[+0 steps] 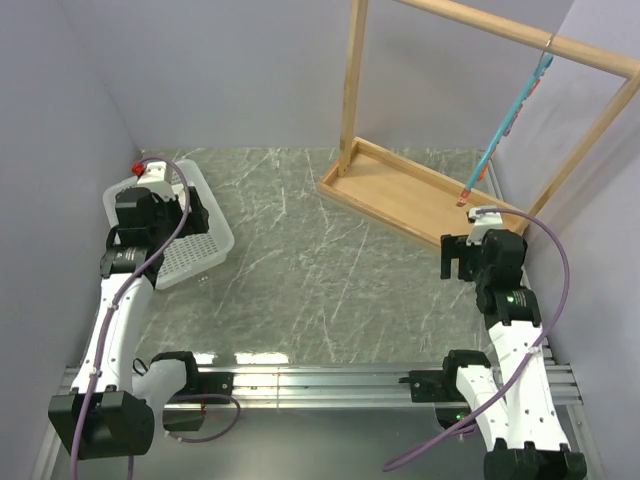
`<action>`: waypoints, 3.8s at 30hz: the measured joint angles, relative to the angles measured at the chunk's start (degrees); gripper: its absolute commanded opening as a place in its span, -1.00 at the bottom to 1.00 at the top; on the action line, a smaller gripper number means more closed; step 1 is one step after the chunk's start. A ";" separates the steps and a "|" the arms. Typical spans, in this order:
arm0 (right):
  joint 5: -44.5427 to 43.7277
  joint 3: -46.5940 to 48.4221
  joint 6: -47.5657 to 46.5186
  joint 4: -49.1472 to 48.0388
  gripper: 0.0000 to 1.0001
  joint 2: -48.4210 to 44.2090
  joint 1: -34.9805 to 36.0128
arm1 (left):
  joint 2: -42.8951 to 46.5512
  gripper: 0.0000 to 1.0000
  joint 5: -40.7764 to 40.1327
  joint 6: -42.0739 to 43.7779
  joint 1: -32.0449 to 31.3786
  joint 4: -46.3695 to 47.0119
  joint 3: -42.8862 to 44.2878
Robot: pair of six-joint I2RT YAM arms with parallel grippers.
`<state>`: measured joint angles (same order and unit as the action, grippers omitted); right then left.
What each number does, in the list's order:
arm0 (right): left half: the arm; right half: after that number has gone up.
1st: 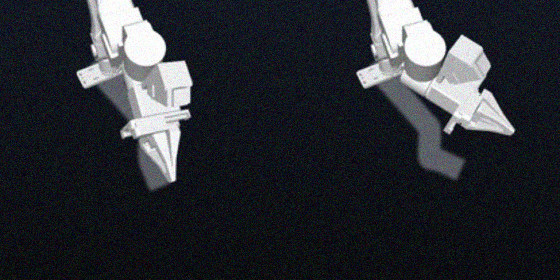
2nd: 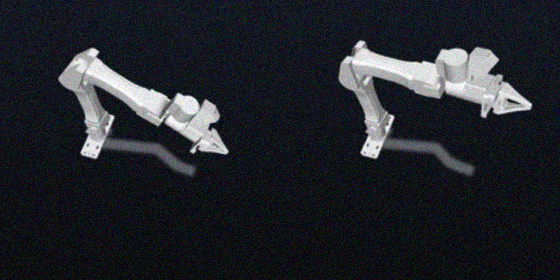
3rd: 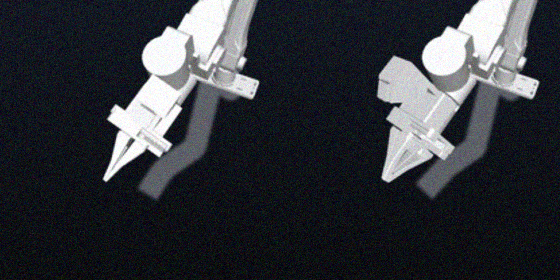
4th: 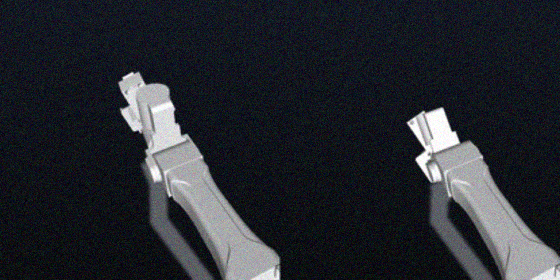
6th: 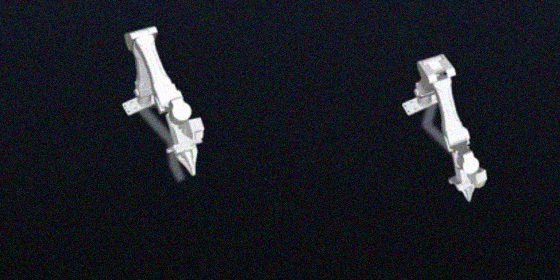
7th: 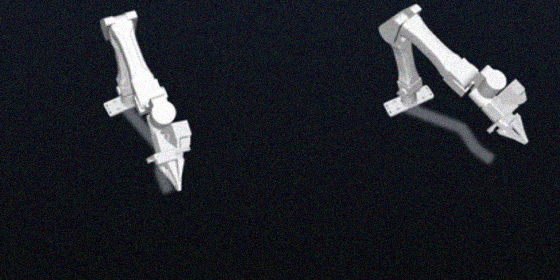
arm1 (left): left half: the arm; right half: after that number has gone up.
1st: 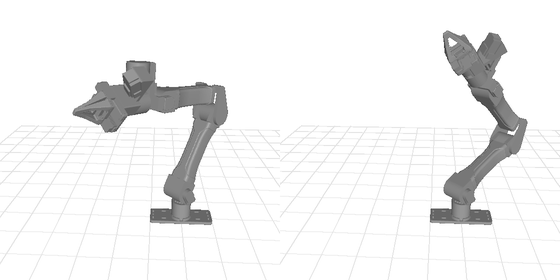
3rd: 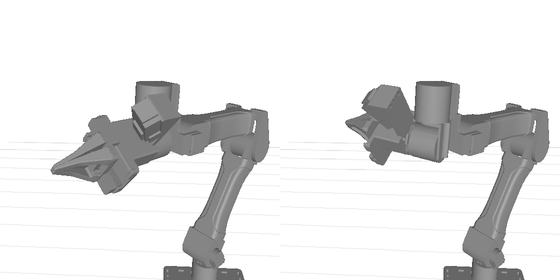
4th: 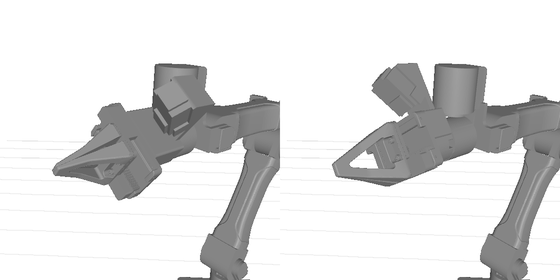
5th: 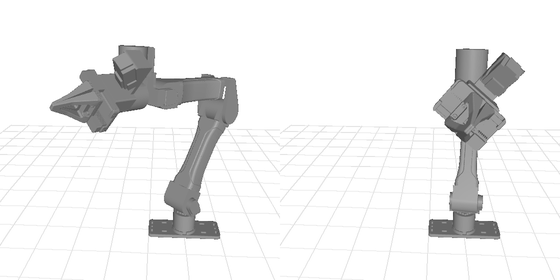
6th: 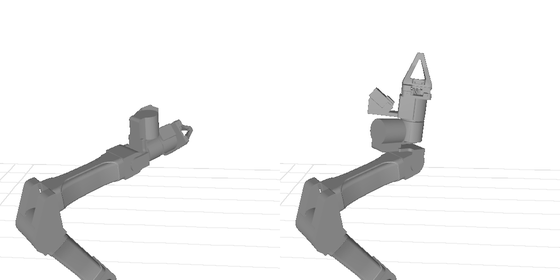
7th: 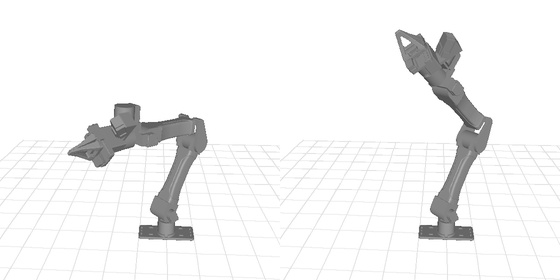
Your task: Clip the underwear to the hanger
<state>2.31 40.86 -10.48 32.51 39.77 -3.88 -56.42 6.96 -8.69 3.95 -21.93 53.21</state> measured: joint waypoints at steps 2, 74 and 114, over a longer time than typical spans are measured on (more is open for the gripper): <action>1.09 0.00 -0.13 1.05 0.98 -1.88 -0.02 | 0.63 0.99 0.13 0.07 0.00 -0.13 -0.04; 40.54 52.54 68.85 -23.91 -0.72 37.46 -20.33 | 6.43 0.99 24.94 -10.78 0.00 7.54 3.04; 61.75 26.60 65.51 -32.70 -1.00 23.10 -3.26 | 5.68 0.99 45.64 11.50 -0.96 20.52 -1.09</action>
<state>64.05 67.46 55.02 -0.19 62.87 -7.14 -50.74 52.60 2.81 2.98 -1.41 52.12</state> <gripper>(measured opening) 0.067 0.995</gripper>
